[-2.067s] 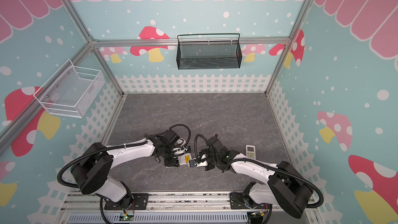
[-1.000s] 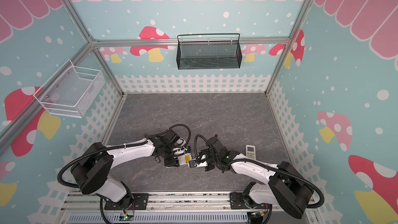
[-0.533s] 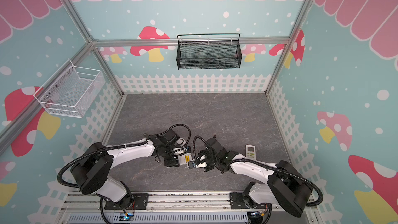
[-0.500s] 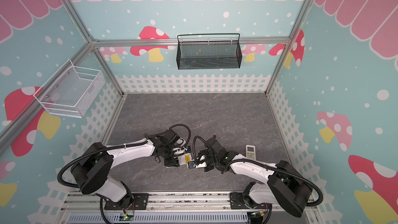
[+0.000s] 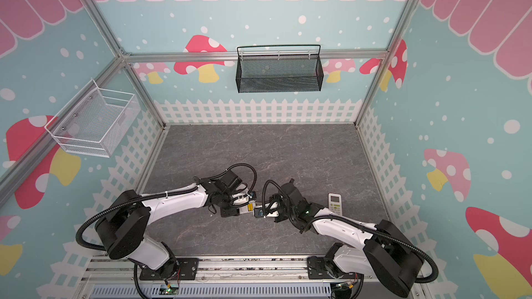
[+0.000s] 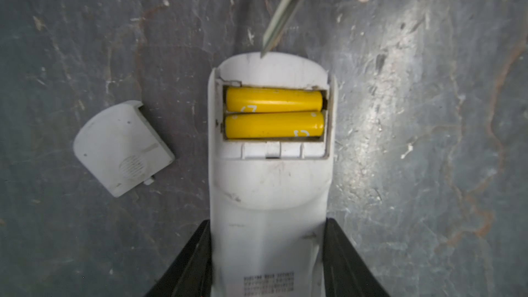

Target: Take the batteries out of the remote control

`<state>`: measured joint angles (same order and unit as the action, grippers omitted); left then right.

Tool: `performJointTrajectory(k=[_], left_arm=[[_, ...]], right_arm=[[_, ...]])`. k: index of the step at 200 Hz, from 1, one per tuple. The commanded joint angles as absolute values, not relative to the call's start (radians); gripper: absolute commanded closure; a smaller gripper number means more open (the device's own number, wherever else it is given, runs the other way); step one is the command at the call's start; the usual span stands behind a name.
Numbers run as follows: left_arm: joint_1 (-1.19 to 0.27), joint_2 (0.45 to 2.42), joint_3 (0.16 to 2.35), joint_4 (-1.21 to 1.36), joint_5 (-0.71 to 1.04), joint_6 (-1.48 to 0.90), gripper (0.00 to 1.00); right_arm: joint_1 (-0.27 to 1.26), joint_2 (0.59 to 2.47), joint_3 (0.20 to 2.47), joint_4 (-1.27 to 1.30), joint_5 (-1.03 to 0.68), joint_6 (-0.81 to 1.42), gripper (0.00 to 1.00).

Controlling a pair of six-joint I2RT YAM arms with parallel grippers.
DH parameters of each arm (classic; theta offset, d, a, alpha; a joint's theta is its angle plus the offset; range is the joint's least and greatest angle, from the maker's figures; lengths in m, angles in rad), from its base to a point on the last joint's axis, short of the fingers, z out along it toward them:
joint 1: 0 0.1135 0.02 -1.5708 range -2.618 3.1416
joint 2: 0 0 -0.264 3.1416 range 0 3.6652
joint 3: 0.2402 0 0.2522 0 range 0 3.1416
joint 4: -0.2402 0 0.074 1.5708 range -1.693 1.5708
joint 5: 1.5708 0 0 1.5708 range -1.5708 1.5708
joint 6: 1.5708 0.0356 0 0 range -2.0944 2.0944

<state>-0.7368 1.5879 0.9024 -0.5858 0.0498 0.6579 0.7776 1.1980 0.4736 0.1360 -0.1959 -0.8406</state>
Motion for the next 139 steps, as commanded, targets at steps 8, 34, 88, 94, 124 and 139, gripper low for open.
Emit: performJointTrajectory(k=[8, 34, 88, 94, 124, 139], left_arm=[[-0.753, 1.599, 0.96, -0.559, -0.087, 0.698, 1.0], [-0.773, 1.598, 0.983, -0.518, -0.23, 0.745, 1.0], [-0.835, 1.598, 0.849, 0.019, -0.489, 1.053, 1.0], [-0.832, 1.615, 0.816, 0.141, -0.498, 1.112, 1.0], [-0.823, 1.72, 0.754, 0.575, -0.48, 1.316, 1.0], [-0.815, 1.758, 0.751, 0.709, -0.471, 1.346, 1.0]], right_arm=[[0.776, 1.179, 0.469, 0.176, -0.168, -0.833, 1.0], [0.775, 1.165, 0.461, 0.174, -0.167, -0.817, 1.0], [0.701, 1.058, 0.392, 0.207, -0.195, -0.603, 1.0], [0.692, 1.043, 0.383, 0.217, -0.186, -0.572, 1.0], [0.649, 0.988, 0.379, 0.222, -0.088, -0.423, 1.0], [0.628, 0.977, 0.38, 0.206, -0.024, -0.371, 1.0]])
